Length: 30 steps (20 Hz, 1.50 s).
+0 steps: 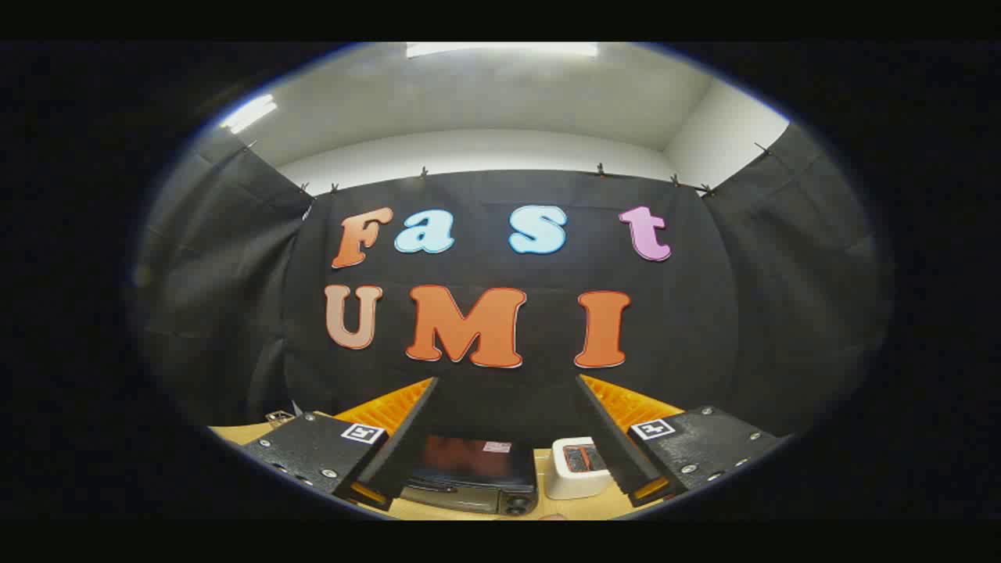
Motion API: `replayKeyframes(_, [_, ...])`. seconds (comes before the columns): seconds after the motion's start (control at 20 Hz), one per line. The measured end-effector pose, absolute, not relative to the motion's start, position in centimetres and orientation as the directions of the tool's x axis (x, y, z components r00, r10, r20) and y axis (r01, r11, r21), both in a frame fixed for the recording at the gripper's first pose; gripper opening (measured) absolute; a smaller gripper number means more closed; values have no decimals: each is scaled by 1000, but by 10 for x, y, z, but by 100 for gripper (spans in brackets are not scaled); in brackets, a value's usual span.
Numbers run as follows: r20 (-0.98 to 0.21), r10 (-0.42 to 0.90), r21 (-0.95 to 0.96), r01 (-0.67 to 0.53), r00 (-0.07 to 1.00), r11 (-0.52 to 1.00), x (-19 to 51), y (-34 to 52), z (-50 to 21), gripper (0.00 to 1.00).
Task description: Open the toaster oven, put the food inside, and close the toaster oven door.
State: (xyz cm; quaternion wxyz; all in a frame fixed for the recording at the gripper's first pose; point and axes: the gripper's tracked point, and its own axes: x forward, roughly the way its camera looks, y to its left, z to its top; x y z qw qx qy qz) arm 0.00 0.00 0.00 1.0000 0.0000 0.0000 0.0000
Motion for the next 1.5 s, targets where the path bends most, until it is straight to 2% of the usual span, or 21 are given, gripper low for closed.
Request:
replayKeyframes(0.45, [-81,-15,57,20,997,998,8,-2,-18,98])
replayKeyframes(0.8, [-128,12,24,-9,992,1000,15,18,-40,99])
replayKeyframes(1.15, [-212,93,24,-90,973,996,28,67,-91,99])
replayKeyframes(1.5, [-375,148,7,-157,915,988,30,111,-178,99])
